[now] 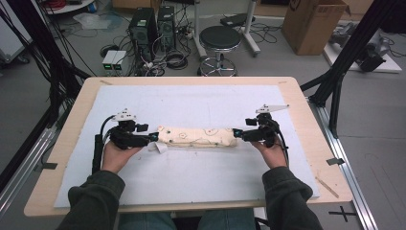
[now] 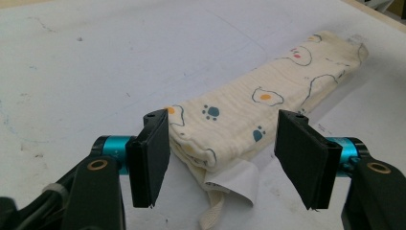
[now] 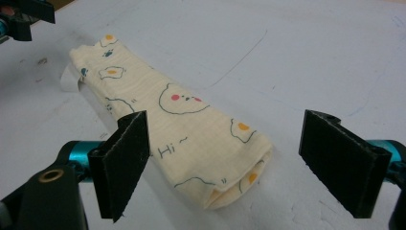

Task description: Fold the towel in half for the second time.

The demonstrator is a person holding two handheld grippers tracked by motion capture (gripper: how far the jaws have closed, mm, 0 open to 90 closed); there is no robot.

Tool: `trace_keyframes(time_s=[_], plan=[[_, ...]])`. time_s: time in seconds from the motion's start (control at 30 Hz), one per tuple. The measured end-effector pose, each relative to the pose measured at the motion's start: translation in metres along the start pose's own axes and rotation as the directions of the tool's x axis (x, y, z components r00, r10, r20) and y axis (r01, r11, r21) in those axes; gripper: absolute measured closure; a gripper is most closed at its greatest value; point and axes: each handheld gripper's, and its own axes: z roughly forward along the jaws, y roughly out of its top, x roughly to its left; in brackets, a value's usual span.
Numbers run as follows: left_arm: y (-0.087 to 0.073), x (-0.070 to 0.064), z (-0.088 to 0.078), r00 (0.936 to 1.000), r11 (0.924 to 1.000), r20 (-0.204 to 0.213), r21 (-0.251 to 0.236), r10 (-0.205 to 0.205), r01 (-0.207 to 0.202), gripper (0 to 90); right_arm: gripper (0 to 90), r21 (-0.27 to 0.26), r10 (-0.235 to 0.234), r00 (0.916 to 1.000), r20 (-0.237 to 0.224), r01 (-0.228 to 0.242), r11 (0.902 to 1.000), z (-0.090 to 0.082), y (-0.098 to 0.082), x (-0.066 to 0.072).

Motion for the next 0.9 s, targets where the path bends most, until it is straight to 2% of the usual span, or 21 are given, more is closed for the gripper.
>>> trace_keyframes(time_s=[0.17,0.43,0.9], plan=[[0.000,-0.003,-0.004,0.9998,0.9998,0.005,0.008,0.018,-0.018,33.7,17.2,-0.001,-0.015,0.9999,0.005,0.015,0.9999,-0.005,-0.001,0.003],[-0.007,-0.002,-0.013,1.0000,0.9999,-0.002,-0.005,0.009,-0.009,32.1,16.9,-0.012,-0.022,0.9998,0.002,0.022,0.9997,-0.012,-0.004,0.005],[-0.019,-0.008,-0.023,0.9997,0.9997,-0.007,-0.004,0.023,-0.023,29.1,15.1,-0.018,-0.006,0.9999,0.010,0.006,0.9998,-0.022,-0.019,0.006]])
